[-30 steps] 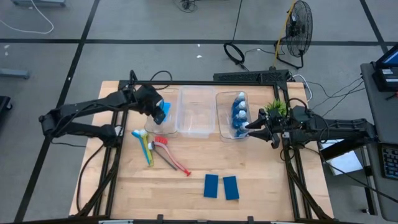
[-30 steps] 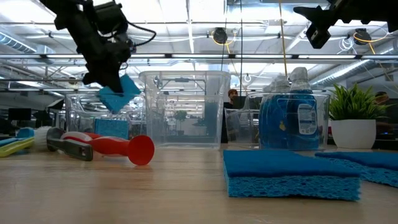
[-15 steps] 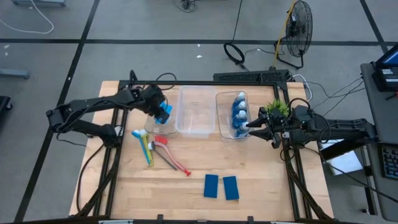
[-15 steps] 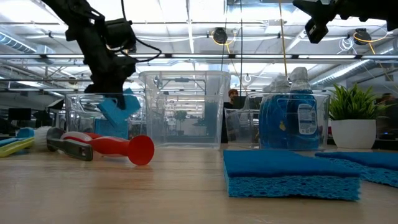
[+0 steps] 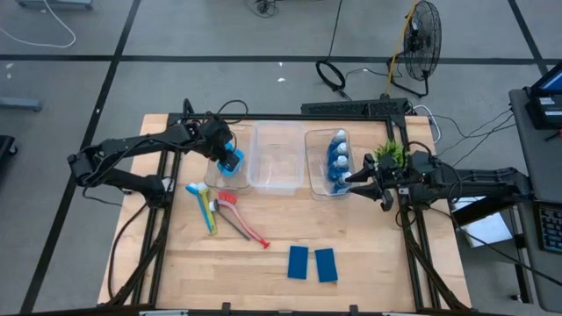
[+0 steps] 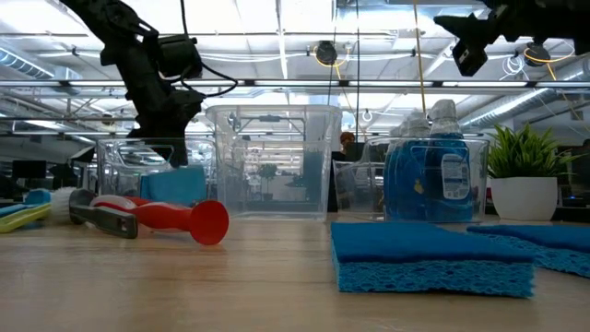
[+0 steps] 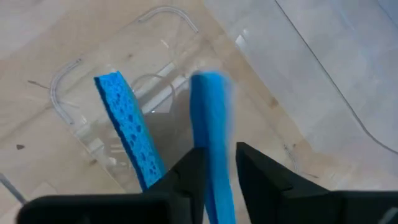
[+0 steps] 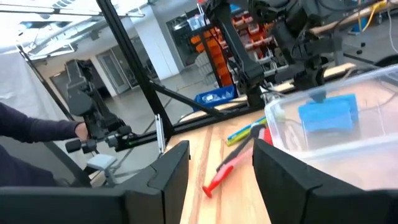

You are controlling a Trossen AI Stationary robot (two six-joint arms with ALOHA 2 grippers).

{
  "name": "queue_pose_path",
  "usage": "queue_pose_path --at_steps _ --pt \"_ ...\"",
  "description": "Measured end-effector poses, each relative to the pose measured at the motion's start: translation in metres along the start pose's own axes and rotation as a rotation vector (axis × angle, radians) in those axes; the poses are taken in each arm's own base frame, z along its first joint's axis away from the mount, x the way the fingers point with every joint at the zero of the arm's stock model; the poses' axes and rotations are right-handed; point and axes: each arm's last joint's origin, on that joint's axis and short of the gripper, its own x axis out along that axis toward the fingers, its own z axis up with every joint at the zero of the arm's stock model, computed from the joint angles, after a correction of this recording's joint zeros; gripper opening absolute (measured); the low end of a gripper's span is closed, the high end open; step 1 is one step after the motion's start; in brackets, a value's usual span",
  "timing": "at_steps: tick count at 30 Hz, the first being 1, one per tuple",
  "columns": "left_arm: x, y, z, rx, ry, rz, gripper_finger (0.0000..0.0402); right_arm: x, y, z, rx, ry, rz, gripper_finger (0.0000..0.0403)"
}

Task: Pick & Place Kitchen Sink Supplies
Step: Put the blue sponge into the left transparent bin

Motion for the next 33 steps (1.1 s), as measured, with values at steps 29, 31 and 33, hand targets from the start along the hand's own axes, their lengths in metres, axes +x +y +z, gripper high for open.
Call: queue_pose_path --at_steps 29,31,33 --pt "-0.079 -0.015 -0.023 0.073 -0.234 -0.203 0.025 0.001 -0.002 -0.004 -0.022 -0.083 0.035 0.0164" --pt "-0.087 -0.018 -0.027 0.086 -0.263 -0.229 0.025 0.001 -0.002 -0.004 -0.021 -0.082 0.035 0.0165" --pt "-0.095 -0.022 -0.031 0.102 -0.292 -0.28 0.025 0.001 -0.002 -0.004 -0.021 -0.081 0.034 0.0166"
